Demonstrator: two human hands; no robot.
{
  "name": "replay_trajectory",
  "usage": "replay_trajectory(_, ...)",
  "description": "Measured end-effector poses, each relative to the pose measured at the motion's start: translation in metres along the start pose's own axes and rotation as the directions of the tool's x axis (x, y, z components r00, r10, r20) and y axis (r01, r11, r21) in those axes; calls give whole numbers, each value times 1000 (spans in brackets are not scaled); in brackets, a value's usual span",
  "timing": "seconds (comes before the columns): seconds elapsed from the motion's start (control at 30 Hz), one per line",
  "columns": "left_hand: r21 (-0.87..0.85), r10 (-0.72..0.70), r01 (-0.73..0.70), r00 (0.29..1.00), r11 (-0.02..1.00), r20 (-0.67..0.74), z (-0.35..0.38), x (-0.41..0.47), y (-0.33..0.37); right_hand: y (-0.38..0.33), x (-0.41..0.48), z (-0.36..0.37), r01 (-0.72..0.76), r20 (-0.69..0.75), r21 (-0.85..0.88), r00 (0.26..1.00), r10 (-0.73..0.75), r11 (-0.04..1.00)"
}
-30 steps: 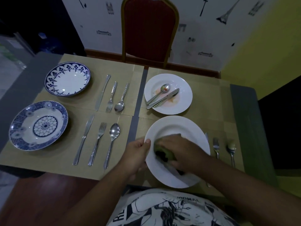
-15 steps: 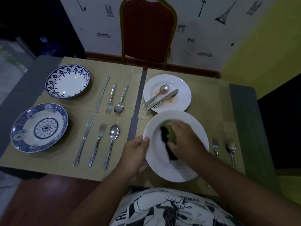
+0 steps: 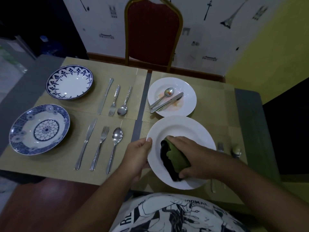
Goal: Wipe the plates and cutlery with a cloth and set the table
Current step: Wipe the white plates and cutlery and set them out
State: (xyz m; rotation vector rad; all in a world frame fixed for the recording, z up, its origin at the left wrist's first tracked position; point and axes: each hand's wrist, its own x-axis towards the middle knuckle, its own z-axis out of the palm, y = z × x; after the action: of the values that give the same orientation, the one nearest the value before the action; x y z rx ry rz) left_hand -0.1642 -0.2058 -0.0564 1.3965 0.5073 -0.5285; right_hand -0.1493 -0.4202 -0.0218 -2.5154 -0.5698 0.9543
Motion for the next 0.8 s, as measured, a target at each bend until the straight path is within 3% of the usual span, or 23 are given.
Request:
replay_trajectory(0.1, 18, -5, 4, 1000, 1000, 20, 2, -3, 0, -2, 3, 12, 57, -156, -123, 985, -76, 991)
replay_trajectory(0.17, 36, -19, 17, 999, 999, 42, 4, -5, -1, -2, 14, 18, 87, -292, -114, 949, -117, 990)
replay_trajectory(0.3, -25, -11, 11, 1000, 1000, 4, 2, -6, 5, 1, 32, -3, -7, -514, -67, 857, -28, 998)
replay_trajectory(0.4, -89, 18, -21, 999, 996, -41, -4, -2, 13, 12, 15, -4, -101, -519, -51, 853, 60, 994)
replay_trajectory(0.5, -39, 8, -9, 999, 999, -36, 1, -5, 10, -2, -1, 24, 61, -427, -54, 901, -78, 997)
replay_trajectory(0.57, 5, -10, 10, 1000, 1000, -12, 6, -8, 2, -12, 11, 33, 164, -409, -69, 895, -178, 984)
replay_trajectory(0.63, -10, -9, 8, 1000, 1000, -14, 5, -11, 0, -7, 30, 21, 107, -458, -73, 880, -128, 992)
replay_trajectory(0.73, -103, 3, -12, 996, 995, -92, -5, -10, 9, 18, 29, 0, -110, -518, -138, 855, 23, 984)
replay_trajectory(0.8, -124, 18, -30, 995, 992, -98, -6, -9, 13, 18, 11, 9, -121, -491, -131, 870, 42, 984)
